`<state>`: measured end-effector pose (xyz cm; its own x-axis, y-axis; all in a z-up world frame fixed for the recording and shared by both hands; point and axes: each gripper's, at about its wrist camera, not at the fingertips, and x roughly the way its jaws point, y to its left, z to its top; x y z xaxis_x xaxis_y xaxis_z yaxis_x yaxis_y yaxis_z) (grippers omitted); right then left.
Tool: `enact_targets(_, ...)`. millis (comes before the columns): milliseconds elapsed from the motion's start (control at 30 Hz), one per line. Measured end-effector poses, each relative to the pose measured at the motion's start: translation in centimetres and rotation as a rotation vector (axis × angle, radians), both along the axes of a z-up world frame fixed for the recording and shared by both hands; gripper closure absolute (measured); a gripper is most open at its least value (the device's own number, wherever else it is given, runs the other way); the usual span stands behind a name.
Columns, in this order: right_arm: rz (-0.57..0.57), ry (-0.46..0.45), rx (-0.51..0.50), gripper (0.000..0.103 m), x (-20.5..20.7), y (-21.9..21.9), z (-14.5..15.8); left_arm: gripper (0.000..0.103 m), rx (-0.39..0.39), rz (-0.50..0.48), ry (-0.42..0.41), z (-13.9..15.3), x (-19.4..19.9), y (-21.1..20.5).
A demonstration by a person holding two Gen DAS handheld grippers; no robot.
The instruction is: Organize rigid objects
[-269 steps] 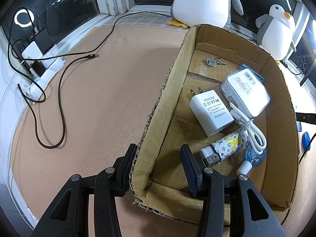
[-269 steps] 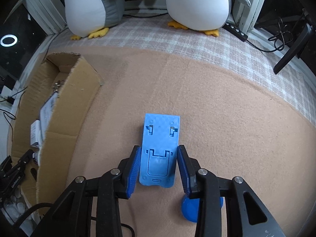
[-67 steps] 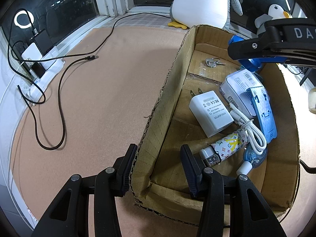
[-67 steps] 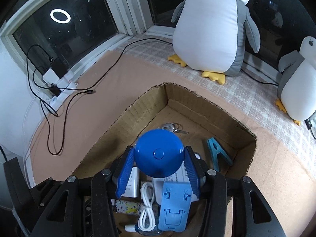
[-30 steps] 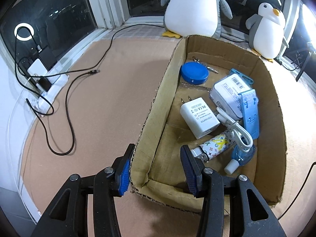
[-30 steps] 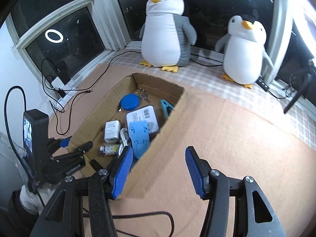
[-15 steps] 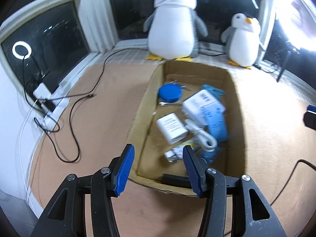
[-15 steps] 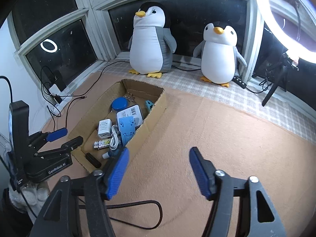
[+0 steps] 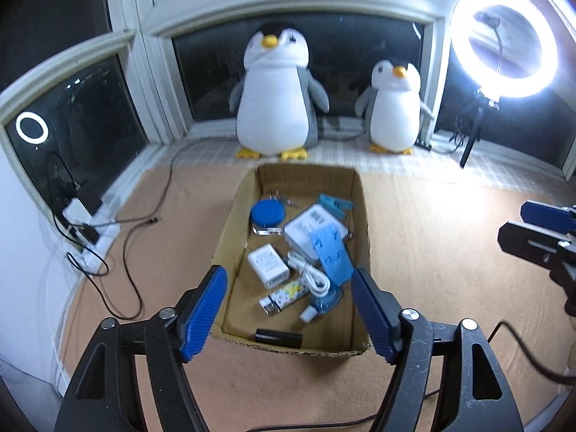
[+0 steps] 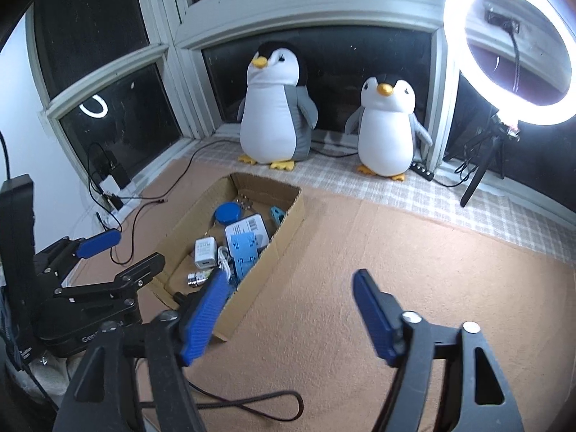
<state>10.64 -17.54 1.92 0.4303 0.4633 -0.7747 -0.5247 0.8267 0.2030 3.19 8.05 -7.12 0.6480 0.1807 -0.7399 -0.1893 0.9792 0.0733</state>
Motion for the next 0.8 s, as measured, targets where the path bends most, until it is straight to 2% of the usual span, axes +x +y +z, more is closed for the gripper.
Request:
enact_targets(133,-0.005,-0.03,-0.002,0.024,-0.5,0.1,0.9,0.021,0.018,0.006,-0.042,1.7,-0.8,-0.2)
enact_targets(300,-0.022,-0.059,0.002,0.024,-0.9,0.2,1.7,0.016,0.02,0.021,-0.057,2.9,-1.4,-0.1)
enact_targets(500,-0.057,-0.105,0.026,0.022,-1.4,-0.3,2.8,0.015,0.039,0.054,-0.094,4.3,-2.0,0.4)
enact_targets(800,-0.111,-0.171,0.078,0.015,-1.9,-1.5,4.5,0.008,0.091,0.072,-0.215,7.5,-3.4,-0.1)
